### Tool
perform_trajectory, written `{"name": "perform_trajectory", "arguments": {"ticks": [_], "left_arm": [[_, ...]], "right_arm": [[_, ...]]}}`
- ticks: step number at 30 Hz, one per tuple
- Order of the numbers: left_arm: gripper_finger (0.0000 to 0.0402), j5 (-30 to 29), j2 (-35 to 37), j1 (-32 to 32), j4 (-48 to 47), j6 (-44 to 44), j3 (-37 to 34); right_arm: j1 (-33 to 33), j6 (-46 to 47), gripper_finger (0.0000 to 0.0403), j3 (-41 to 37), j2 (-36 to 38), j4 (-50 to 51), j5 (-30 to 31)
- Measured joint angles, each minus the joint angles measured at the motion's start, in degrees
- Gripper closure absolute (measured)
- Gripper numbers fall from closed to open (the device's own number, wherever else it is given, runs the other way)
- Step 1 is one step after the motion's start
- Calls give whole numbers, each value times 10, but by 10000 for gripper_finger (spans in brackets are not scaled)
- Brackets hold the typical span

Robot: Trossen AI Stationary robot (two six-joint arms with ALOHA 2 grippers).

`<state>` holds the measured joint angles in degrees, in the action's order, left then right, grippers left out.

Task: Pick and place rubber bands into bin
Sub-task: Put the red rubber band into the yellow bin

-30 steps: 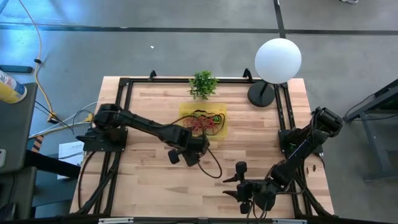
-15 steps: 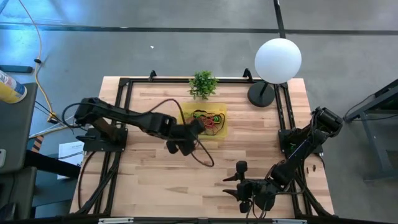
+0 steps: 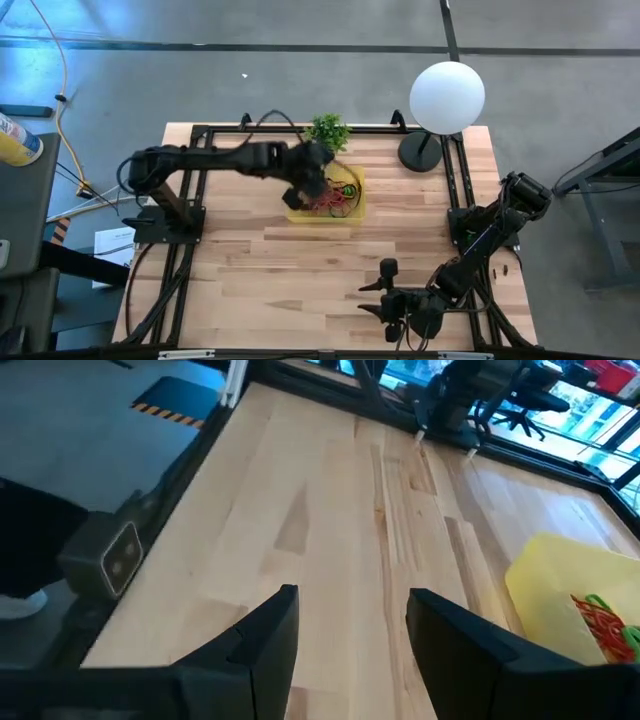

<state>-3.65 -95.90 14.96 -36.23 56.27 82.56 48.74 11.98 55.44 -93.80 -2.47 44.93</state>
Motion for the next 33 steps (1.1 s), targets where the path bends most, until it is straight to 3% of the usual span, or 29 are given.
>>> {"name": "perform_trajectory", "arguments": {"ticks": [7,10,15,19,33], "left_arm": [[401,91,-6,61,67,-43,-48],[401,94,-5,61,101,-59,-90],[401,97,-6,60,162,-82,-142],[401,95,-5,61,213,-93,-174],[383,130,-5,80,264,-134,-188]], "right_arm": [[2,-29,226,0,0,10,4],[1,-60,226,0,0,35,4],[-8,-51,226,0,0,54,58],[-8,-50,226,0,0,56,48],[-9,-50,226,0,10,61,40]]}}
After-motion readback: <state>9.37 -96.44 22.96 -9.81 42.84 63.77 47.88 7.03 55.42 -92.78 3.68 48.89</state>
